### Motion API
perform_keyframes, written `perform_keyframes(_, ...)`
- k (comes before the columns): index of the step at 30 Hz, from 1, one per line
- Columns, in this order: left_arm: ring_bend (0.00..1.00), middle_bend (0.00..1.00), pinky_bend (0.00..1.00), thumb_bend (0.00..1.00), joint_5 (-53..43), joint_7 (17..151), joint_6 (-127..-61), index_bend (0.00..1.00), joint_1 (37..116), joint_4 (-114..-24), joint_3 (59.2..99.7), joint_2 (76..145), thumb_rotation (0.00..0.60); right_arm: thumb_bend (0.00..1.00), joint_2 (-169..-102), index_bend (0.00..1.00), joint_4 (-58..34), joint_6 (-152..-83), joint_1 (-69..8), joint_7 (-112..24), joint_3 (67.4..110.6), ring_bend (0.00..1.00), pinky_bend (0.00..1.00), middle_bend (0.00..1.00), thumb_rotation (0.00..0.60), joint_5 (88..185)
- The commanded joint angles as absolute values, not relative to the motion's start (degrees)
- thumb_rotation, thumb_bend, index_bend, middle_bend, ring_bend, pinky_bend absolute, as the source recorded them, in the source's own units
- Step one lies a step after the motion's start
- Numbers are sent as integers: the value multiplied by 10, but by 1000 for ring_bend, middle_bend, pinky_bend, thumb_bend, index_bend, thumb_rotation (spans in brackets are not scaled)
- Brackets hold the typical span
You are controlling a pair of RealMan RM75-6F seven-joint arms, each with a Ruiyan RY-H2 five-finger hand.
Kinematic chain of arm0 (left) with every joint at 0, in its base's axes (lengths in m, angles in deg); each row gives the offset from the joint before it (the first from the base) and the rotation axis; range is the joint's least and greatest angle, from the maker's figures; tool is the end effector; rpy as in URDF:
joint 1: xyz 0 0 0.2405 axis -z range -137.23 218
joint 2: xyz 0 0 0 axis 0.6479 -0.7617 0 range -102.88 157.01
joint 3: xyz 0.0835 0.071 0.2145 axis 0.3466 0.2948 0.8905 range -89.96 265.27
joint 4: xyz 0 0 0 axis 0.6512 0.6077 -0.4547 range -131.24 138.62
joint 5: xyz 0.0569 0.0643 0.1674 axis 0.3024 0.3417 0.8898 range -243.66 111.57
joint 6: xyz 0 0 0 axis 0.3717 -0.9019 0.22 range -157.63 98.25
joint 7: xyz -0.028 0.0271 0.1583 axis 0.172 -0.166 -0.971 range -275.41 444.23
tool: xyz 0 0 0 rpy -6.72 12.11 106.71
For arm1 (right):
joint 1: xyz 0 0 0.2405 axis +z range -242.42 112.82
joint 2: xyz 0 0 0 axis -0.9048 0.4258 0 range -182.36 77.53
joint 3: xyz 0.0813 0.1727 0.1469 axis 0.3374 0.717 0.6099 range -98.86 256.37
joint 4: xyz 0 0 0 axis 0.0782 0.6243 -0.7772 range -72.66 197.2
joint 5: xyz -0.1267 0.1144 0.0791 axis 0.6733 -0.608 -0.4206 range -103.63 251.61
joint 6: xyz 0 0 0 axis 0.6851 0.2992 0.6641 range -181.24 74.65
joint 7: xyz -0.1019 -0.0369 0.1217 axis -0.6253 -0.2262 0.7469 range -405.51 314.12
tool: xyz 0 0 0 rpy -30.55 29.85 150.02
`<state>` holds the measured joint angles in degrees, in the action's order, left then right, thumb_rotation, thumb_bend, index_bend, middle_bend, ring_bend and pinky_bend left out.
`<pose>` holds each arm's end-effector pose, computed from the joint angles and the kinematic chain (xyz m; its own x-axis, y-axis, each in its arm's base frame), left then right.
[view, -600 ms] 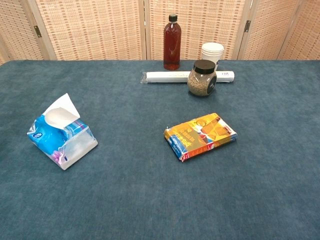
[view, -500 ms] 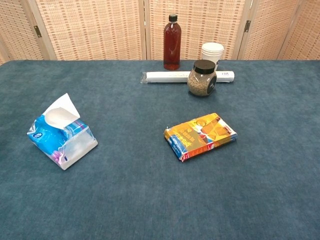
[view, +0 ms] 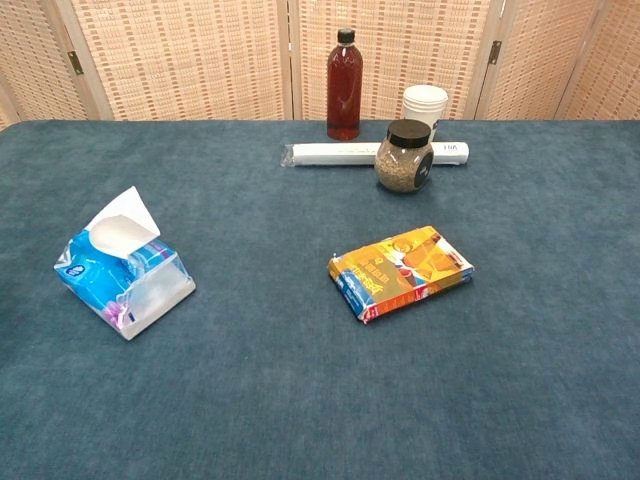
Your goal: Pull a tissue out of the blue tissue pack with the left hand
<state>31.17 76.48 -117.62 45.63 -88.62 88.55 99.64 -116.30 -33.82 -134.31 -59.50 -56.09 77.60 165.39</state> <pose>-0.2458 0.1818 0.1176 0.3959 -0.0024 0.9183 0.8969 -0.2138 -0.3872 -0.2715 -0.1825 0.1416 0.5177 -0.1217 0.8468 -0.8540 -0.1331 0.5030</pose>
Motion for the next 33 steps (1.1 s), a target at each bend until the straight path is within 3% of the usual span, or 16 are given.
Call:
perform_keyframes(1,0,0,130,369,313,754,-1150,41,475,-906,884,996,600,113,-1165,0,-336,-1340,-594,-563,778,0,4,0,600,1649)
perform_keyframes(7,0,0,135,368,307,735,-1110,113,505,-931,873,1017,600,113,-1168,0,-333,-1335,-592,-567,778,0,4,0,600,1645)
perform_keyframes(18,0,0,141,371,229,662,-1006,139,576,-942,829,1067,600,112,-1168,0,-331,-1332,-589,-563,781,0,4,0,600,1639)
perform_keyframes(28,0,0,147,394,176,610,-968,257,609,-957,814,1078,600,112,-1167,0,-330,-1337,-590,-561,781,0,4,0,600,1640)
perform_keyframes(33,0,0,147,397,162,598,-966,260,616,-973,814,1077,600,113,-1171,0,-329,-1333,-589,-568,780,0,4,0,600,1639)
